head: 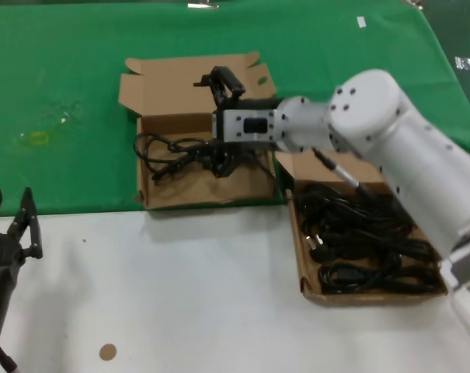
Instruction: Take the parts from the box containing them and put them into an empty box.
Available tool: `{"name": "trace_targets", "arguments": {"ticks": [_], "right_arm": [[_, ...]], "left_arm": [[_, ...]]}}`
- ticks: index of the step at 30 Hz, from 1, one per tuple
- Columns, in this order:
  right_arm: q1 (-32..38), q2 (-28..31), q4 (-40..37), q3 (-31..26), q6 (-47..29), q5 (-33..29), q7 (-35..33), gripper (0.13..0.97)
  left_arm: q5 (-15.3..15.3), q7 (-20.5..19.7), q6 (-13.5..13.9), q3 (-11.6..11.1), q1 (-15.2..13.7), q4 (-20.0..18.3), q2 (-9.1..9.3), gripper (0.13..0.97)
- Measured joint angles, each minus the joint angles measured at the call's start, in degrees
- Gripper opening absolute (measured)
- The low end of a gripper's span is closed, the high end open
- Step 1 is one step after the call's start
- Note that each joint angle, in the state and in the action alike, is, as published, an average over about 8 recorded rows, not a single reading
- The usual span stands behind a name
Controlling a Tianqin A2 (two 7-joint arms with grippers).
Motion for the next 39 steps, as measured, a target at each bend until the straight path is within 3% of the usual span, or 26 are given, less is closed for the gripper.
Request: {"name": "trace_targets", "arguments": {"ticks": [10,18,22,30,39], "right_arm": [[-9.63,1.71,8.94,4.39,5.25,3.60,4.74,0.962],[-17.38,3.09,16.24,7.91,9.53,6.53,8.61,0.966],[-21.28,3.78,19.88,9.69,11.67,7.99,10.55,0.966],[-29.05,5.17,27.15,13.25,15.94,10.91,14.40,0.966],[-37.90,6.74,35.47,17.29,20.83,14.26,18.82,0.966]], "left_arm": [[0.00,0.00,0.00,0.00,0.00,0.00,0.00,0.378],[-0.01,0.00,0.00,0.00,0.00,0.00,0.00,0.593],[-0.01,0.00,0.00,0.00,0.00,0.00,0.00,0.593],[-0.01,0.00,0.00,0.00,0.00,0.00,0.00,0.789],[-0.01,0.05,0.00,0.00,0.00,0.00,0.00,0.912]]}}
